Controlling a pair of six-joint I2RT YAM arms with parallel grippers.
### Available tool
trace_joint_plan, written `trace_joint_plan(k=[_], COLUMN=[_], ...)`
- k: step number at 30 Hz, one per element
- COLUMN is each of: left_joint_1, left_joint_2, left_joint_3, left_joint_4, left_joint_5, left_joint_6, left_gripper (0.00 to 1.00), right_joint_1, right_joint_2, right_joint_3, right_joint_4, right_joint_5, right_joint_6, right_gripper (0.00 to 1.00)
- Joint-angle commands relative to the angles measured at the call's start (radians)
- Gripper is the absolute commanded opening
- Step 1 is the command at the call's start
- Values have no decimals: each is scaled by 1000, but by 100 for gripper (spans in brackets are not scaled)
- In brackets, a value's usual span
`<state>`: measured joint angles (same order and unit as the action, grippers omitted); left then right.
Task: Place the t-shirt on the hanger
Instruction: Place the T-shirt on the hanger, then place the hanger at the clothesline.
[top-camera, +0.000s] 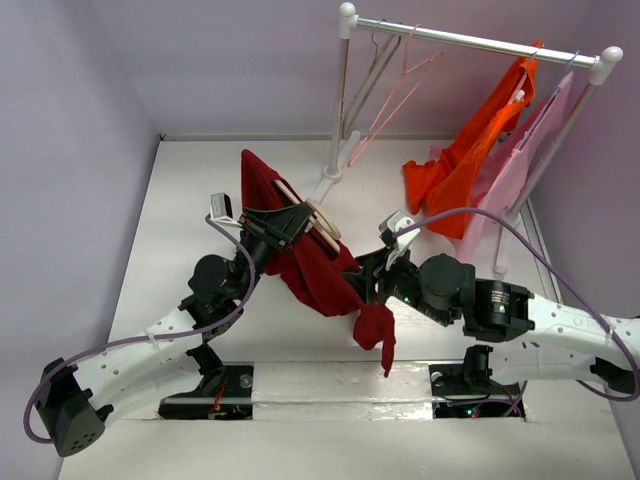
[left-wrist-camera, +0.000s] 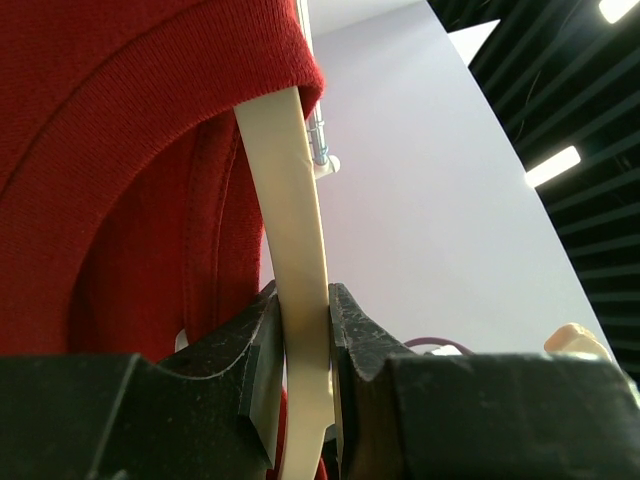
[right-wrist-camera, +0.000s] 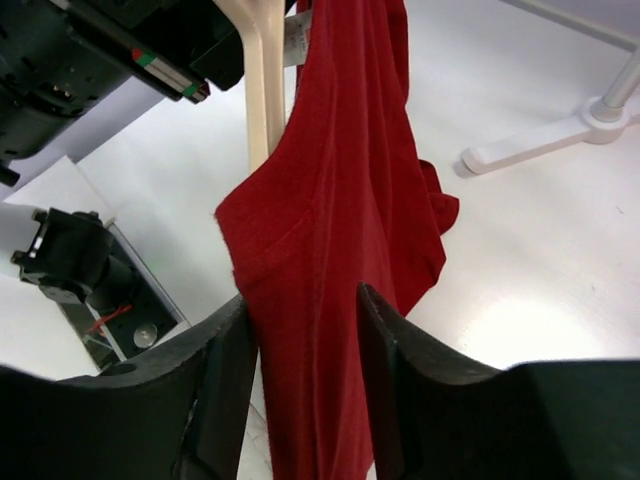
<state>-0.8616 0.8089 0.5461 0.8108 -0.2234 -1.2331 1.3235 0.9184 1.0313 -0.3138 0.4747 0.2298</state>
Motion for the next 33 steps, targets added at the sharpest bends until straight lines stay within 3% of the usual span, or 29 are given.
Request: trace_joint_plan(k=[1,11,13,14,17,25,33], left_joint_1=[6,6,6,6,6,6,6], left_joint_2=[-5,16,-2,-13,-77,-240,-218], left_joint_3=[25,-32,-46,-64,-60,-28,159], left_joint_4=[102,93,76,59,-48,-269,-513], left_joint_5=[27,58,58,53,27,-33,15], left_joint_6=[-19,-49,-32,-22,56,221,430], left_gripper=[0,1,12,27,51,63,83], right_joint_1=[11,40,40,40,49,49,49], right_joint_2=[0,-9,-16,-30,-62,-119,-64], right_joint_3=[-5,-14,-17,-23,-46,-44,35], right_joint_4=[15,-137,-213,-237,-335,-605,-789], right_joint_5=[60,183,170,157,127,119,271], right_joint_6=[-7,135,173,213,300,492,670], right_gripper=[45,0,0,0,0,0,0])
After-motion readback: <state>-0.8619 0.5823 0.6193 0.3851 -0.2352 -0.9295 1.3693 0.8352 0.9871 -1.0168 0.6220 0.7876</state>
